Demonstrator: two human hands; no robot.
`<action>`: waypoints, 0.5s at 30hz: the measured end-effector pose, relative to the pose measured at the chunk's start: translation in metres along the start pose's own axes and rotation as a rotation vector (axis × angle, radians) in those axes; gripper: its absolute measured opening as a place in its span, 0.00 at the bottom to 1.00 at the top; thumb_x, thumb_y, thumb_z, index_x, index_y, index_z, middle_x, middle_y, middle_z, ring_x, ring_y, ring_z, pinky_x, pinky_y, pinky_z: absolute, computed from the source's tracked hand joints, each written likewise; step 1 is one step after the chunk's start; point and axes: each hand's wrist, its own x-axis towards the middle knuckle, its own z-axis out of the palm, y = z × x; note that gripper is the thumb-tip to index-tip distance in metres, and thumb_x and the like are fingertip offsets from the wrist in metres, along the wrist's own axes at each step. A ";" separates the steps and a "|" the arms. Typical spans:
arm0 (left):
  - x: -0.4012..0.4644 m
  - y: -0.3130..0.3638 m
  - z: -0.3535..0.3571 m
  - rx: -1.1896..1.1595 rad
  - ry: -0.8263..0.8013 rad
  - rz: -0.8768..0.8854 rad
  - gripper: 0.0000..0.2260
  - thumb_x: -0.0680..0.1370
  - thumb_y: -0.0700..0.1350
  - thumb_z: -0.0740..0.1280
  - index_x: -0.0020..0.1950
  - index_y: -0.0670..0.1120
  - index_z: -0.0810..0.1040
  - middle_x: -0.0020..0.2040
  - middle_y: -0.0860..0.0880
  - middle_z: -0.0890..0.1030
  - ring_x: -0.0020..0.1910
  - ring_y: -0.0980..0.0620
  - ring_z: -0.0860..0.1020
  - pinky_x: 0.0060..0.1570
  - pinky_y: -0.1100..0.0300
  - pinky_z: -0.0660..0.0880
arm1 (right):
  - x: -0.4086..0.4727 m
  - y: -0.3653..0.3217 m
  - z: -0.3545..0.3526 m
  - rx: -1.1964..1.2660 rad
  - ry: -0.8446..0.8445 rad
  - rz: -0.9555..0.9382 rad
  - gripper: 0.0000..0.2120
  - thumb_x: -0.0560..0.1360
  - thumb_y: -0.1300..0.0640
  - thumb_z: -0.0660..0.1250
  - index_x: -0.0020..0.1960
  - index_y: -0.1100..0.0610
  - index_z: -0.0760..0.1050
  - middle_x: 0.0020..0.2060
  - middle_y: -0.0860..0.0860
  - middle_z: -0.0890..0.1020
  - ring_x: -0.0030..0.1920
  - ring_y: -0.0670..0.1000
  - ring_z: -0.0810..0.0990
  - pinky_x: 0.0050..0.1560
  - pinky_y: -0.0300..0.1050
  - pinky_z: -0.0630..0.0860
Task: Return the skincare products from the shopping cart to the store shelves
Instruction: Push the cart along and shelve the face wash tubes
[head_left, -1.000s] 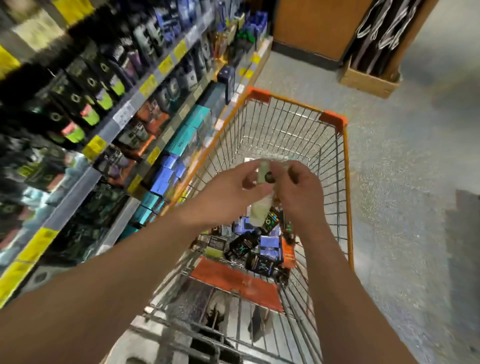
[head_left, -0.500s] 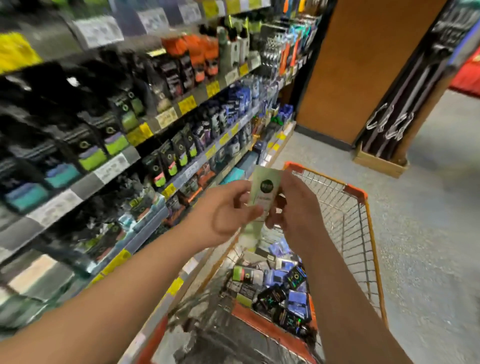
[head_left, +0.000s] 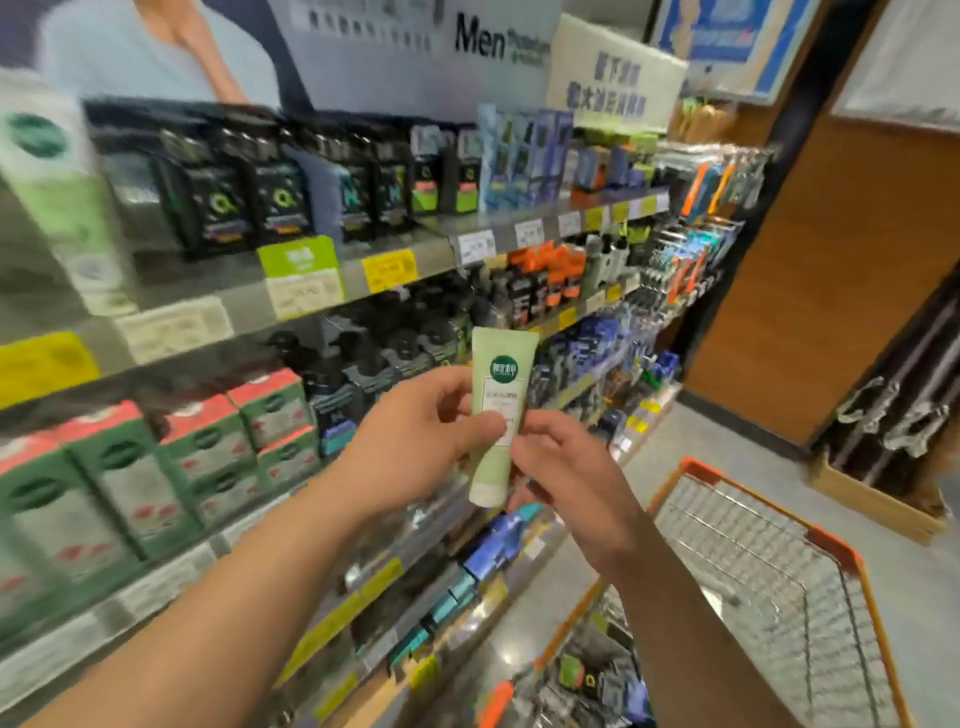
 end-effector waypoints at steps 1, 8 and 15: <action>-0.005 0.004 -0.012 0.001 0.026 0.005 0.13 0.72 0.53 0.74 0.55 0.58 0.83 0.49 0.49 0.87 0.51 0.40 0.84 0.57 0.36 0.78 | 0.001 -0.004 0.011 -0.025 -0.044 0.000 0.18 0.76 0.53 0.72 0.64 0.55 0.77 0.49 0.55 0.86 0.44 0.51 0.84 0.43 0.48 0.81; -0.053 0.023 -0.092 -0.001 0.186 0.049 0.09 0.76 0.43 0.76 0.54 0.53 0.84 0.41 0.55 0.84 0.38 0.55 0.80 0.44 0.55 0.75 | 0.007 -0.030 0.098 -0.045 -0.227 -0.081 0.19 0.73 0.65 0.78 0.60 0.56 0.78 0.51 0.50 0.87 0.55 0.52 0.86 0.55 0.44 0.81; -0.107 0.034 -0.170 0.097 0.357 0.046 0.12 0.72 0.56 0.72 0.56 0.63 0.83 0.49 0.50 0.87 0.51 0.45 0.85 0.55 0.42 0.81 | 0.017 -0.055 0.194 -0.078 -0.286 -0.209 0.15 0.72 0.68 0.77 0.55 0.56 0.80 0.37 0.46 0.85 0.40 0.45 0.82 0.45 0.39 0.79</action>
